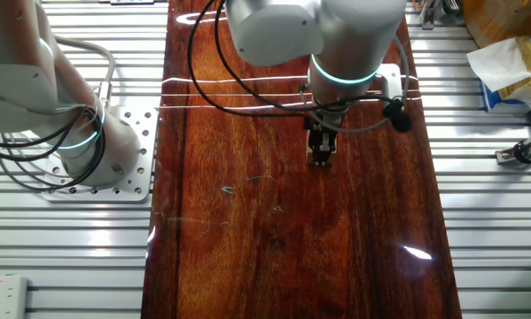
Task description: Hold a small block with the gripper and sweep it from left to right on the table
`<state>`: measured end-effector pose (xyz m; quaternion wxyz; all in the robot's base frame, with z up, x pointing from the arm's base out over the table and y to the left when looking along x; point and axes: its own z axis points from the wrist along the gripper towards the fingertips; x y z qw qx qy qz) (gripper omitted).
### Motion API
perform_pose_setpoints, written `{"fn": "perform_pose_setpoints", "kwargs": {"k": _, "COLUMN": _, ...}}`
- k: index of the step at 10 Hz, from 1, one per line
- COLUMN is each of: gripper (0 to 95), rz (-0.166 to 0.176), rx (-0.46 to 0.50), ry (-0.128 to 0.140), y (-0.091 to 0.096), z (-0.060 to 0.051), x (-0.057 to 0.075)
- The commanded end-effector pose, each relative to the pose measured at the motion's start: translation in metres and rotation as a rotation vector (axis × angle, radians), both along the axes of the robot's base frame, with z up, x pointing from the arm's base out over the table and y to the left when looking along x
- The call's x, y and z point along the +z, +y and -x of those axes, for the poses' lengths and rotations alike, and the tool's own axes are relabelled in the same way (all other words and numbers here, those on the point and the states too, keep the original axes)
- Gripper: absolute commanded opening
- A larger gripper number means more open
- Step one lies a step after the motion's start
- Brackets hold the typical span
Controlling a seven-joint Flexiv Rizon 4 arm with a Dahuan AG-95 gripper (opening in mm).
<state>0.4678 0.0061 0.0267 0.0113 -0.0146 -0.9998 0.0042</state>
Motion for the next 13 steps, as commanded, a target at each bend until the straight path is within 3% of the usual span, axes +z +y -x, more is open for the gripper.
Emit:
{"fn": "perform_pose_setpoints", "kwargs": {"k": 1, "gripper": 0.0, "rz": 0.007, "rx": -0.003, "ry": 0.01, "y": 0.0, "z": 0.005, "x": -0.037}}
{"fn": "perform_pose_setpoints", "kwargs": {"k": 2, "gripper": 0.0, "rz": 0.003, "rx": -0.003, "ry": -0.017, "y": 0.0, "z": 0.007, "x": -0.038}}
{"fn": "perform_pose_setpoints", "kwargs": {"k": 4, "gripper": 0.0, "rz": -0.005, "rx": -0.01, "ry": -0.015, "y": 0.0, "z": 0.008, "x": -0.037}}
{"fn": "perform_pose_setpoints", "kwargs": {"k": 5, "gripper": 0.0, "rz": 0.013, "rx": -0.004, "ry": 0.0, "y": 0.001, "z": 0.012, "x": -0.038}}
{"fn": "perform_pose_setpoints", "kwargs": {"k": 6, "gripper": 0.0, "rz": 0.003, "rx": -0.006, "ry": -0.024, "y": 0.002, "z": 0.019, "x": -0.039}}
{"fn": "perform_pose_setpoints", "kwargs": {"k": 7, "gripper": 0.0, "rz": 0.018, "rx": 0.003, "ry": -0.02, "y": 0.003, "z": 0.021, "x": -0.039}}
{"fn": "perform_pose_setpoints", "kwargs": {"k": 8, "gripper": 0.0, "rz": 0.009, "rx": -0.002, "ry": -0.015, "y": 0.003, "z": 0.023, "x": -0.039}}
{"fn": "perform_pose_setpoints", "kwargs": {"k": 9, "gripper": 0.0, "rz": -0.002, "rx": -0.011, "ry": 0.016, "y": 0.004, "z": 0.027, "x": -0.04}}
{"fn": "perform_pose_setpoints", "kwargs": {"k": 10, "gripper": 0.0, "rz": -0.019, "rx": -0.02, "ry": -0.007, "y": 0.004, "z": 0.029, "x": -0.04}}
{"fn": "perform_pose_setpoints", "kwargs": {"k": 11, "gripper": 0.0, "rz": -0.01, "rx": -0.013, "ry": -0.022, "y": 0.005, "z": 0.03, "x": -0.04}}
{"fn": "perform_pose_setpoints", "kwargs": {"k": 12, "gripper": 0.0, "rz": 0.008, "rx": -0.007, "ry": -0.004, "y": 0.005, "z": 0.032, "x": -0.041}}
{"fn": "perform_pose_setpoints", "kwargs": {"k": 13, "gripper": 0.0, "rz": 0.005, "rx": -0.01, "ry": -0.004, "y": 0.005, "z": 0.033, "x": -0.042}}
